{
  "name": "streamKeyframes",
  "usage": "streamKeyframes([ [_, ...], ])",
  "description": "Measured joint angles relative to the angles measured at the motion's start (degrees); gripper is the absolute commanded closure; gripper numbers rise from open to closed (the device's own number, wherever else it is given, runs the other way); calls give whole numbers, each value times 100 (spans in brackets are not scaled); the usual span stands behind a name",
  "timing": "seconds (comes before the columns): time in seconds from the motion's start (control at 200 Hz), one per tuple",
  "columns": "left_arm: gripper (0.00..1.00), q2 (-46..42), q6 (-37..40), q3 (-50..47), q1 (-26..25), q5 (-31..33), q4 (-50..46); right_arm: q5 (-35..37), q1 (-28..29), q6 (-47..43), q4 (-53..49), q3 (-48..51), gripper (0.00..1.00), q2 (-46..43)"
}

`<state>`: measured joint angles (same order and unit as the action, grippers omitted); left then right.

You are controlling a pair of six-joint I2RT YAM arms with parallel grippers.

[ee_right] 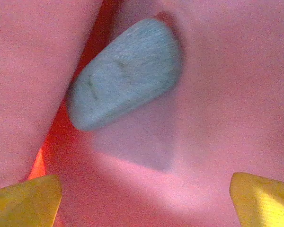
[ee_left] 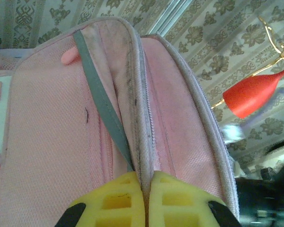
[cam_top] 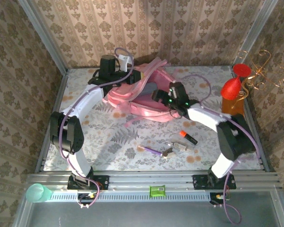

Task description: Pack the student bag

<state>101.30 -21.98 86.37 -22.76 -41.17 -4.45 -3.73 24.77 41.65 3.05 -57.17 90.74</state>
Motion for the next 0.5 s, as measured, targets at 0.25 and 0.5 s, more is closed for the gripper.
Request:
streamKeyframes([
  [0.25, 100, -15, 251, -382, -2, -50, 256, 1224, 654, -636, -2253, 1045, 10, -2535],
  [0.5, 100, -44, 352, -468, -2, -44, 326, 2175, 1709, 262, -4649, 1615, 9, -2719],
])
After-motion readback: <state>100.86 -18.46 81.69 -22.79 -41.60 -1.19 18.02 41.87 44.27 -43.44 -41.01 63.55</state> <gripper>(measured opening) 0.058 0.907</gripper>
